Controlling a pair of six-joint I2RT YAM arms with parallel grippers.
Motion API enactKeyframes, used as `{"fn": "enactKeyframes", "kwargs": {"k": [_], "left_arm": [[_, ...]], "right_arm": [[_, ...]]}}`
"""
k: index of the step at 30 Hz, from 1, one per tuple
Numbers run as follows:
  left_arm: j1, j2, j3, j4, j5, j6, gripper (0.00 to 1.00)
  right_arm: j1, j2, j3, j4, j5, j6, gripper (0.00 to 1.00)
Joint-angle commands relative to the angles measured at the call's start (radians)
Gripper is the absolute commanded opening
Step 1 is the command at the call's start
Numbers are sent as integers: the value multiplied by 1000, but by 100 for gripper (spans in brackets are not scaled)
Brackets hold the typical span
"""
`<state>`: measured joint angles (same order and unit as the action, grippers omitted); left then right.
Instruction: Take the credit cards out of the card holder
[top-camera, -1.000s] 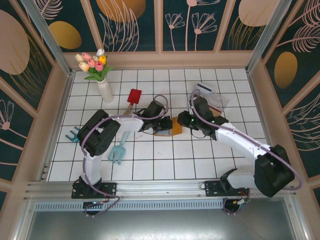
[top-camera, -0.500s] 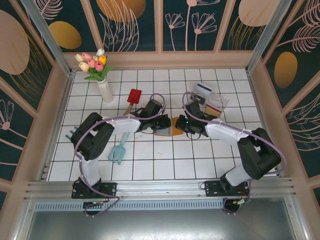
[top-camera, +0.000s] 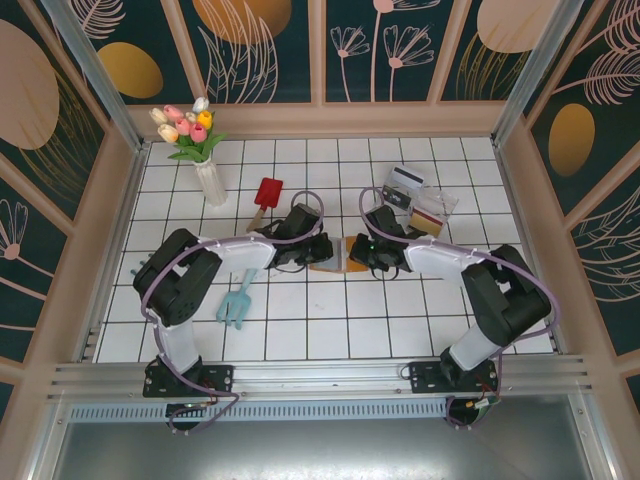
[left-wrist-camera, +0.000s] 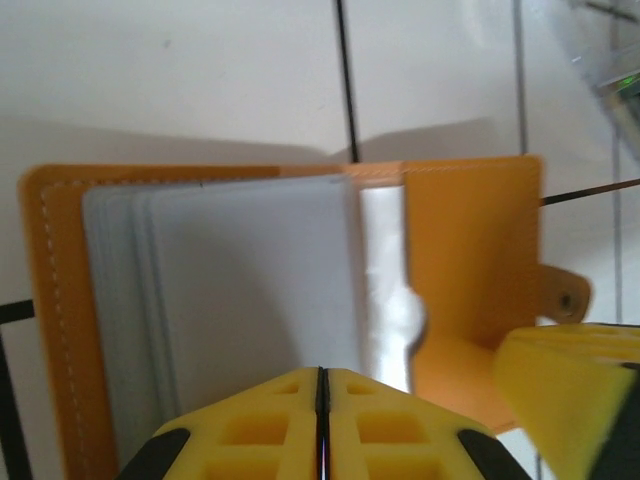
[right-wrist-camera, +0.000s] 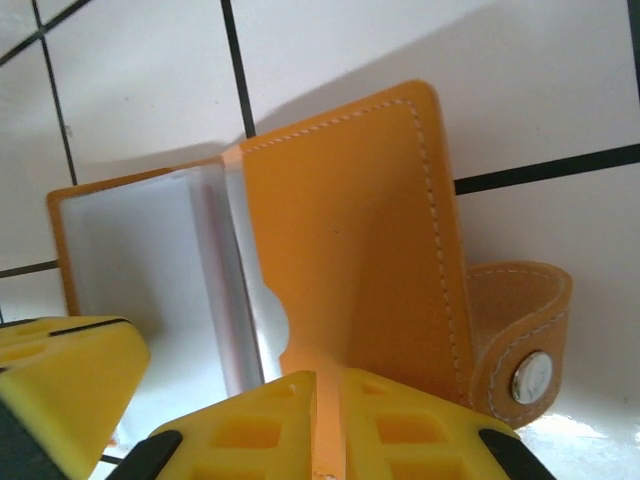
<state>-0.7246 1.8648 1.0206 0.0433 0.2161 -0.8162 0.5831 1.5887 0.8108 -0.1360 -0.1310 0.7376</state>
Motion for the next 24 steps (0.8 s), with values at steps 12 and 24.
{"fn": "enactKeyframes", "kwargs": {"k": [12,24], "left_arm": [[8,-1,-128,-51,7,22,10],[8,-186,-285,14,46,-23,16]], "right_arm": [[17,42,-58,-33,1,-32,16],[121,-102,-103,-75,33,10,18]]}}
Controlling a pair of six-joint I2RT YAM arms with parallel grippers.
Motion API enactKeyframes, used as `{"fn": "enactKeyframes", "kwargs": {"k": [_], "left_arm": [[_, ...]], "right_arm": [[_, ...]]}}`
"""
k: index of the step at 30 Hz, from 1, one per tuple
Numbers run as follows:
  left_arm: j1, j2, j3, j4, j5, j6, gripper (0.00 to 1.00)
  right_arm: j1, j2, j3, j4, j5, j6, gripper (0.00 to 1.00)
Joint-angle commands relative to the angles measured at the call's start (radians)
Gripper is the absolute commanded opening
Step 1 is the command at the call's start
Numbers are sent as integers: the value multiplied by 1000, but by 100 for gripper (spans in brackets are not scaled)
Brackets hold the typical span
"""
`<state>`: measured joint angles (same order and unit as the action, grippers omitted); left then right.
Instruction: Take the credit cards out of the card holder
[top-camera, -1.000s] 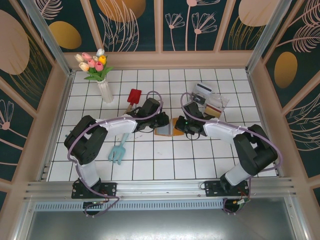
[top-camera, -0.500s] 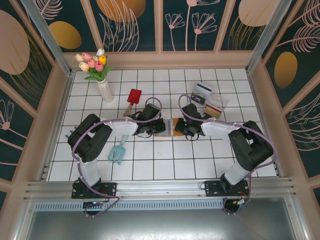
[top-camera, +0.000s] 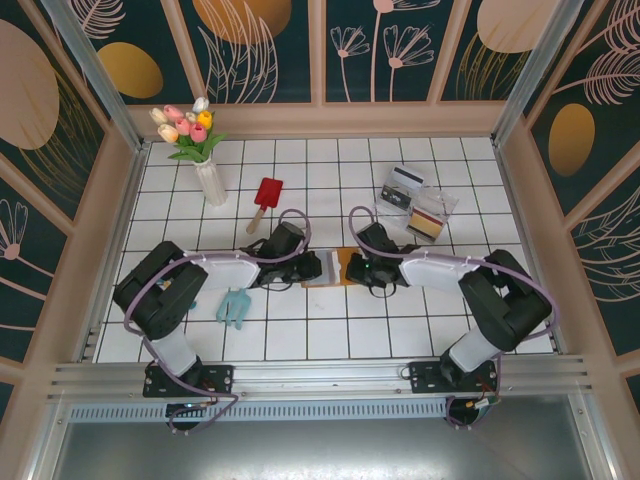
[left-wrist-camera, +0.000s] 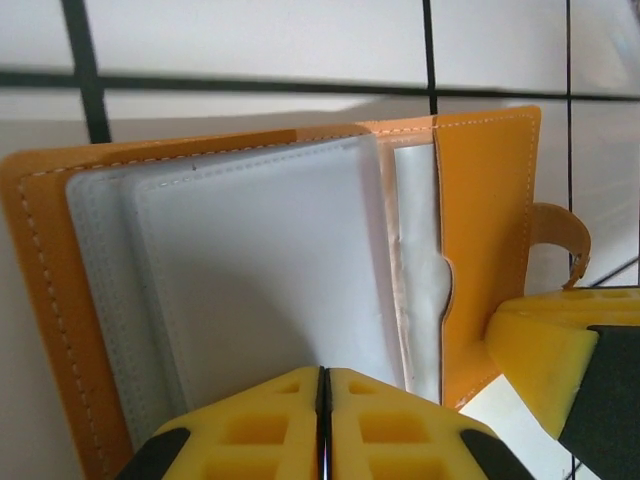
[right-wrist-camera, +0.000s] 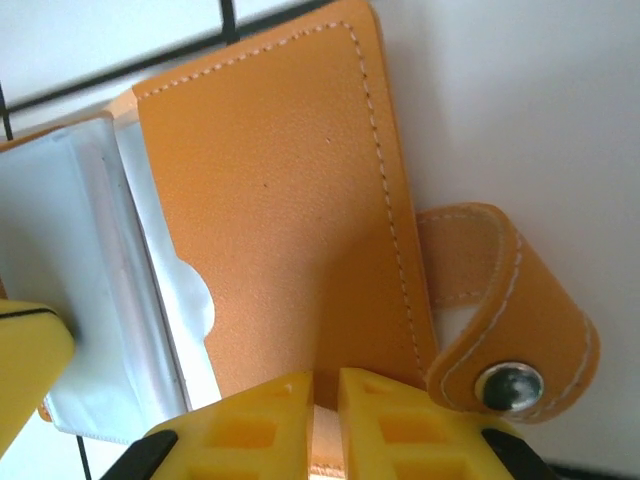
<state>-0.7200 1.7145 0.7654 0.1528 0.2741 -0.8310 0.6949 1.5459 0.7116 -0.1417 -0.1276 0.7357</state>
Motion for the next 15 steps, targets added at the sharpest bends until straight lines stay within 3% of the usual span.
{"fn": "enactKeyframes", "kwargs": {"k": [1,7,15], "left_arm": [[3,-53,-18,-95,-14,-9,18],[25,-194,-37,-56,-106,-88,42],[88,-307,-116,-100,-184,-144,81]], "right_arm": [[11,-78,19,-78,37,5,19],[21,-153,159,-109,129,-49,28],[77,-77,315,-157,230,-98,31]]}}
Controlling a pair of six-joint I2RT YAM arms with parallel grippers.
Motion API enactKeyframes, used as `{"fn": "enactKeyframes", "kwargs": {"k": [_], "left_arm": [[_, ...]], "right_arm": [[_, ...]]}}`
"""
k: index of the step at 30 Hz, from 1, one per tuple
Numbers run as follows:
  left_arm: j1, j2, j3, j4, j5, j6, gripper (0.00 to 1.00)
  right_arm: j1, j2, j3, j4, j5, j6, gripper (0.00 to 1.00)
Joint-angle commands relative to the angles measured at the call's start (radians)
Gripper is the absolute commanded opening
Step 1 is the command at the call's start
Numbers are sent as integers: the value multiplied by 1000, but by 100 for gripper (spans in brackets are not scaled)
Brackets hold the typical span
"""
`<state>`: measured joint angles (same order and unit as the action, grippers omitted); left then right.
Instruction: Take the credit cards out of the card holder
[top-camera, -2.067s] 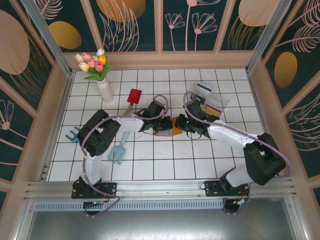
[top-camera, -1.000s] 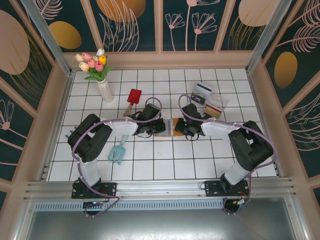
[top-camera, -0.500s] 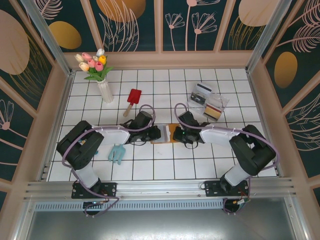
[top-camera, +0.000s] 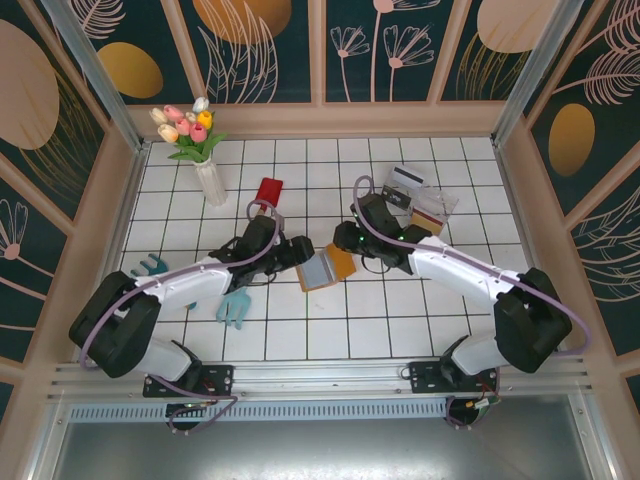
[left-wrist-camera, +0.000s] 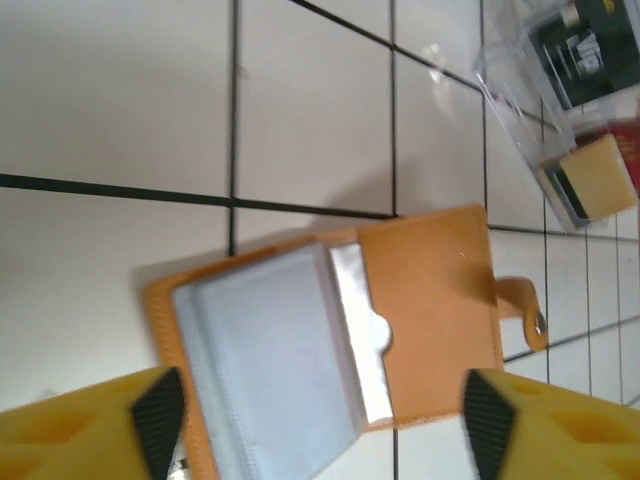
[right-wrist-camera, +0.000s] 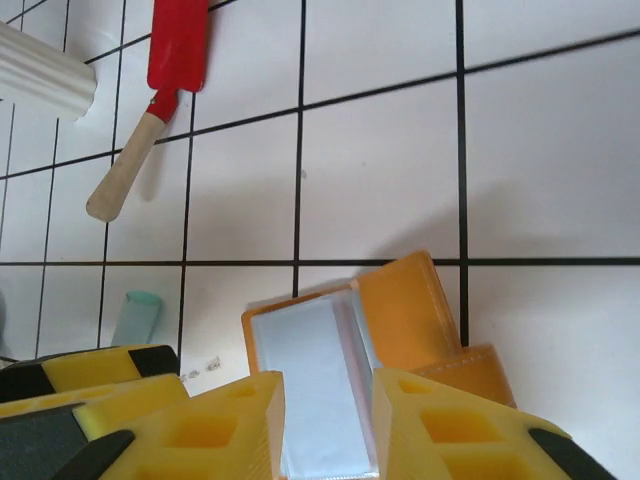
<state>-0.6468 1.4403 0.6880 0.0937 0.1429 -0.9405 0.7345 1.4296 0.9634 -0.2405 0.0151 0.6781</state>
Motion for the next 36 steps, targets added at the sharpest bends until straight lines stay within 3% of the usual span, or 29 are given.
{"fn": "enactKeyframes", "kwargs": {"k": [1,7,13,17,22,29,36], "left_arm": [[22,-46,-49,-41,-66,-44,84],[40,-86,-78,-56,-111,-72,99],[46,-104,-100,-46,-119,-71,99],[47,-115,-126,30,-57,-57,99],[47,-89,-127,129,83,-36,98],[46,-14,-94,154,184,-30,83],[46,25,-84,185,233,-65,65]], "right_arm": [[52,63,92,-80,113,-47,32],[123,169,212,-162,182,-88,32],[115,314,281,-249,189,-82,30],[93,348,241,-219,159,-55,30],[80,349,175,-154,83,-34,39],[87,348,82,-108,40,38,56],[110,320,6,-63,10,172,60]]}}
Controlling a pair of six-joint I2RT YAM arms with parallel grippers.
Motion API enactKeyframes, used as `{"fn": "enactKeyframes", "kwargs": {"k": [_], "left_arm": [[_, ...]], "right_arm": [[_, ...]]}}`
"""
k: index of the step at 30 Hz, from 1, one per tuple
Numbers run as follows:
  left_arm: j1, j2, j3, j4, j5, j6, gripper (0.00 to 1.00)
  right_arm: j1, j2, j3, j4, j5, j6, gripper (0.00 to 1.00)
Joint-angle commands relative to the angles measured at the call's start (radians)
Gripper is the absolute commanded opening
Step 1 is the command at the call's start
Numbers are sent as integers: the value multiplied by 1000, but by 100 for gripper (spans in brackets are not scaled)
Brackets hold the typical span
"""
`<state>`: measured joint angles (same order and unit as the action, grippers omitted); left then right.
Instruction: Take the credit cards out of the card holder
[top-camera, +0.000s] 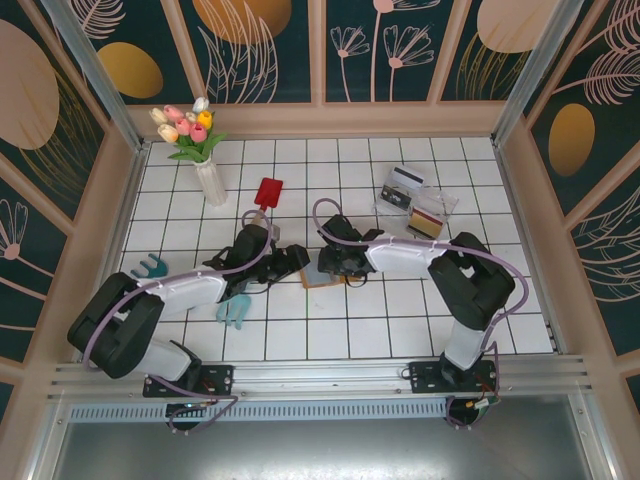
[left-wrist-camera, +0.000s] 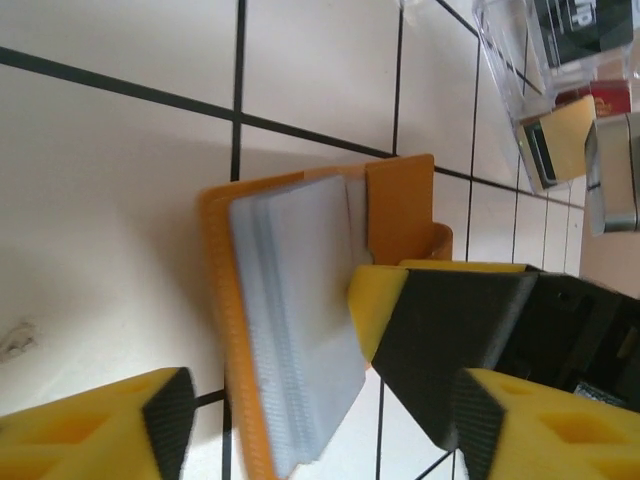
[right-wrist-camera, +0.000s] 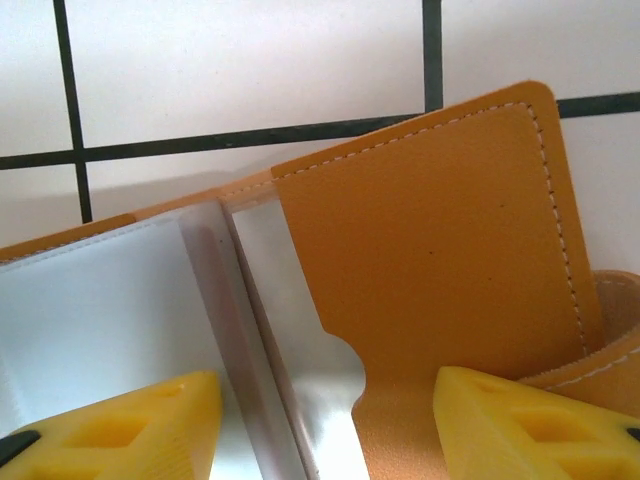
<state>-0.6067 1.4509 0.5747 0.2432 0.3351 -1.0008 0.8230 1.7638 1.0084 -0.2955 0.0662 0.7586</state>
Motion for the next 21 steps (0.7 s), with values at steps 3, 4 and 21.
{"fn": "enactKeyframes", "kwargs": {"k": [3,4,21], "left_arm": [[6,-8,28,9,2,-7,62],[6,-17,28,2,-9,-8,61],[-22,113,77,35,85,-5,30]], "right_arm": [[36,-15,-47,-19,-42,144,60],[36,-16,-46,-25,-40,160,60],[27,-65,-46,-10,-47,156,48]]}}
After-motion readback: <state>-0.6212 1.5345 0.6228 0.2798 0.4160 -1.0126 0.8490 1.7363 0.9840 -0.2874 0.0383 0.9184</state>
